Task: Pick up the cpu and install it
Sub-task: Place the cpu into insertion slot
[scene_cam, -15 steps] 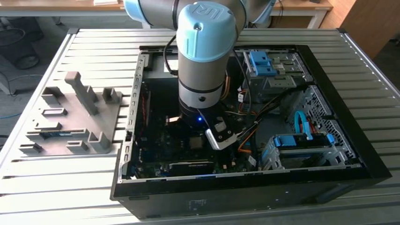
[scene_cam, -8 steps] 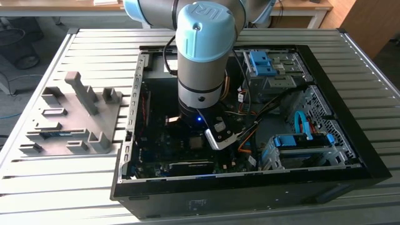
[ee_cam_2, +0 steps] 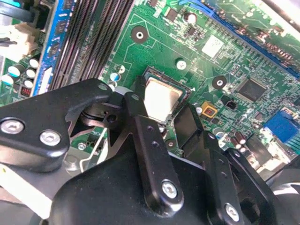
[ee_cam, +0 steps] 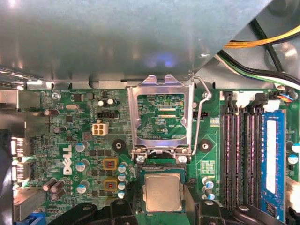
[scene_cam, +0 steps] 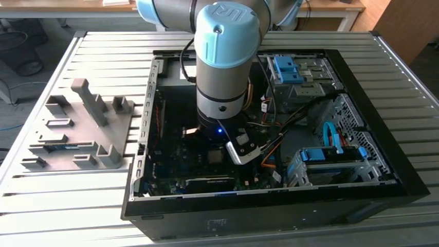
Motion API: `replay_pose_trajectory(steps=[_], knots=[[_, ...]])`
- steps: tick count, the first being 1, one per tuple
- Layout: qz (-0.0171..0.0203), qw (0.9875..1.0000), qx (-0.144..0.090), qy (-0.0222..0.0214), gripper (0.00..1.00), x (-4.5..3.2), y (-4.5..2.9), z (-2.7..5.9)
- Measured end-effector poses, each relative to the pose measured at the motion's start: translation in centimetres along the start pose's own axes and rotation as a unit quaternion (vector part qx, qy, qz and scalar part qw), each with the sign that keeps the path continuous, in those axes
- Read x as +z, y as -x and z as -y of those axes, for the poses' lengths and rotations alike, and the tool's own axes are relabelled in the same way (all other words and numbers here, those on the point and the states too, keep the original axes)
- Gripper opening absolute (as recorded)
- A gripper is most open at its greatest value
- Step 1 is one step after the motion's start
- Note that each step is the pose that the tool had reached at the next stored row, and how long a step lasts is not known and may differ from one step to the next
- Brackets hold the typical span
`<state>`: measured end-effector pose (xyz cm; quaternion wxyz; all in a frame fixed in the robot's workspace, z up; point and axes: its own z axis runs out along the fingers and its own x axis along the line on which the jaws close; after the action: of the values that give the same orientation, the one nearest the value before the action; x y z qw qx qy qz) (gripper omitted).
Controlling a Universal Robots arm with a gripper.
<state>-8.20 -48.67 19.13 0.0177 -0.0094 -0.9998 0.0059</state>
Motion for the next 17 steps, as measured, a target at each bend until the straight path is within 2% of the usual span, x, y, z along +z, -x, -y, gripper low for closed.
replay_pose_trajectory(steps=[5, 11, 17], knots=[[0.0001, 1.0000, 0.000, 0.0002, 0.52, -0.56, 0.00, 0.00], [-0.0001, 1.0000, -0.001, 0.0001, 0.52, -0.57, 0.06, 0.00], [-0.0023, 1.0000, -0.001, -0.0003, 0.52, -0.52, 0.50, -0.03]])
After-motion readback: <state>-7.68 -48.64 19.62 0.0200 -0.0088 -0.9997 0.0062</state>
